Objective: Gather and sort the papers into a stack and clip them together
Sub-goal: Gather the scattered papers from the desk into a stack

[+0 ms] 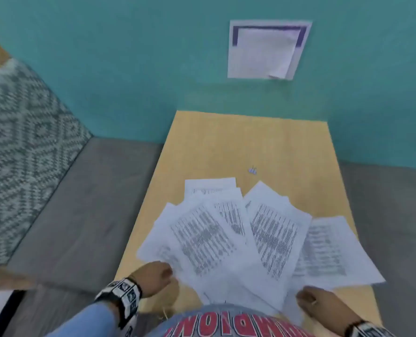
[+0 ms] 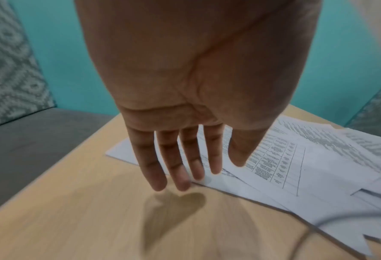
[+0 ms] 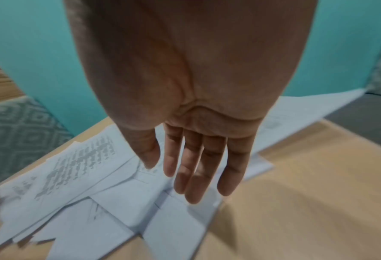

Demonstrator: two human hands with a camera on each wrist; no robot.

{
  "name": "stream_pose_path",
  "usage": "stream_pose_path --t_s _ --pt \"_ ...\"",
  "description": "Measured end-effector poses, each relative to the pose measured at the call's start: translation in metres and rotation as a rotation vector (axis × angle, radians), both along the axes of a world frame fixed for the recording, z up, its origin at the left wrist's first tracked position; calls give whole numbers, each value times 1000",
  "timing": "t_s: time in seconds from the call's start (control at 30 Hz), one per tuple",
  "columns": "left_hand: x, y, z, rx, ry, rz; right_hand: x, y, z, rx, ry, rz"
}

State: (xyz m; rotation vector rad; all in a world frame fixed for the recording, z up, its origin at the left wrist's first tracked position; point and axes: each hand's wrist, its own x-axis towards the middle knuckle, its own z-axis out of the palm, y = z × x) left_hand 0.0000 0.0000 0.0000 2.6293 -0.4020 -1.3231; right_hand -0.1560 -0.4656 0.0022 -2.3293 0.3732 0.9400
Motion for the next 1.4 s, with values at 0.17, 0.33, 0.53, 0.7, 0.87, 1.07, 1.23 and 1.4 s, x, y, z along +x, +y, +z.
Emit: stream_pose_path --t_s 0.17,0.33,0.53,0.7,0.87,1.07,1.23,1.4 --pt "4 -10 -15 1 -45 49 68 37 -10 -13 38 73" --pt "-1 -6 -27 19 -13 144 134 64 -23 -26 -80 -93" --pt "-6 6 -32 -16 149 400 195 105 -51 -235 -107 -43" --pt "8 16 -32 -92 282 685 211 140 -68 -274 -132 52" --pt "35 12 -31 -300 392 951 217 140 -64 24 -154 -52" --pt "51 1 -43 -398 211 1155 203 122 -63 162 -57 -45" --pt "60 -22 -50 -305 109 975 207 126 -69 49 -159 -122" --pt "66 -42 -46 -160 161 458 242 148 -64 -15 -236 -276"
